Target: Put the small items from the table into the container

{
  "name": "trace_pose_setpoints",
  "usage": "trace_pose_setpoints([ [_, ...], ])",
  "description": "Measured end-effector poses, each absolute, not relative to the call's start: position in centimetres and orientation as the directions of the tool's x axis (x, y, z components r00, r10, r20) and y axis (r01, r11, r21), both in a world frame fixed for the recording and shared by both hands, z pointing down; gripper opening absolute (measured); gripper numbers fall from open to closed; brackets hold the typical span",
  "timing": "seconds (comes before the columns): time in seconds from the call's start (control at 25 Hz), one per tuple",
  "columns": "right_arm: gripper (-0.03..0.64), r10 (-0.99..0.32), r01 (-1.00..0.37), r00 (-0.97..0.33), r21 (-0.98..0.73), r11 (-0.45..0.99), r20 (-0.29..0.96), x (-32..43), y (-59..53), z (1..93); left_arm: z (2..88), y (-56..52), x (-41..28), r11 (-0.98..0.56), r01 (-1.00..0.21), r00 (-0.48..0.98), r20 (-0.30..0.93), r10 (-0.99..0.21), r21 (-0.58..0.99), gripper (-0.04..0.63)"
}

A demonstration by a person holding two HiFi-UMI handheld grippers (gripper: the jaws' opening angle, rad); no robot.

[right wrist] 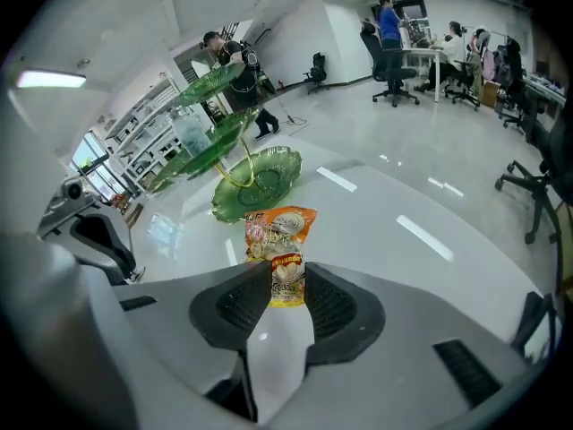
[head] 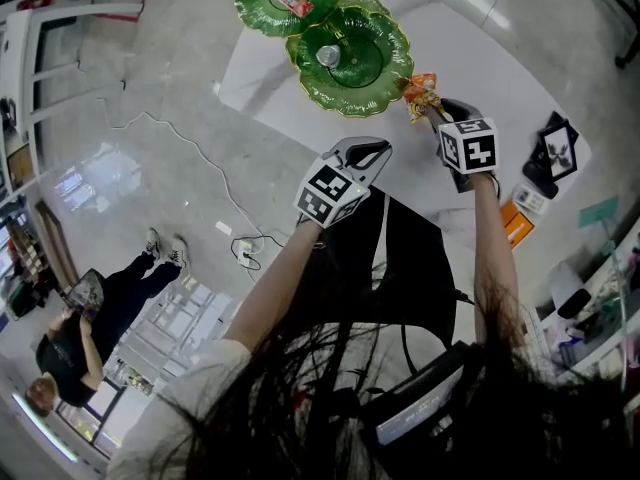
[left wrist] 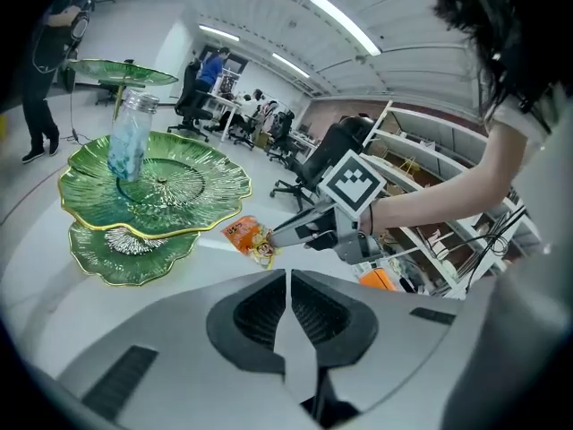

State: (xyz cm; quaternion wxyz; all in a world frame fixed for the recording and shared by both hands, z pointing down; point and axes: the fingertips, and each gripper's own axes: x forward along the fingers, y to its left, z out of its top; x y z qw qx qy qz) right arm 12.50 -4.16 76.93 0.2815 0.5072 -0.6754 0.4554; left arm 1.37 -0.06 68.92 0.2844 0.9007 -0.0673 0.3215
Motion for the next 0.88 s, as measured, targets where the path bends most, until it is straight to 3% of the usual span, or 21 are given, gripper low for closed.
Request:
trace_pose_setpoints([
  [0.56, 0.120, -0.486, -0.974, -0.191, -0.225, -0.012, 0.853, 12.6, -2.2, 65.1, 65.0, -2.1, -1.5, -0.836, -0.299, 0.811, 0.584, 0.032, 0.460, 0.011],
  [0.88, 0.120, -0.532, -0.957, -0.183, -0.273, -0.095, 0.827, 9.8, -4.7, 59.6, 63.1, -5.2, -3.8, -0.843, -0.300, 0.819, 0.574, 0.013, 0.447, 0.011],
])
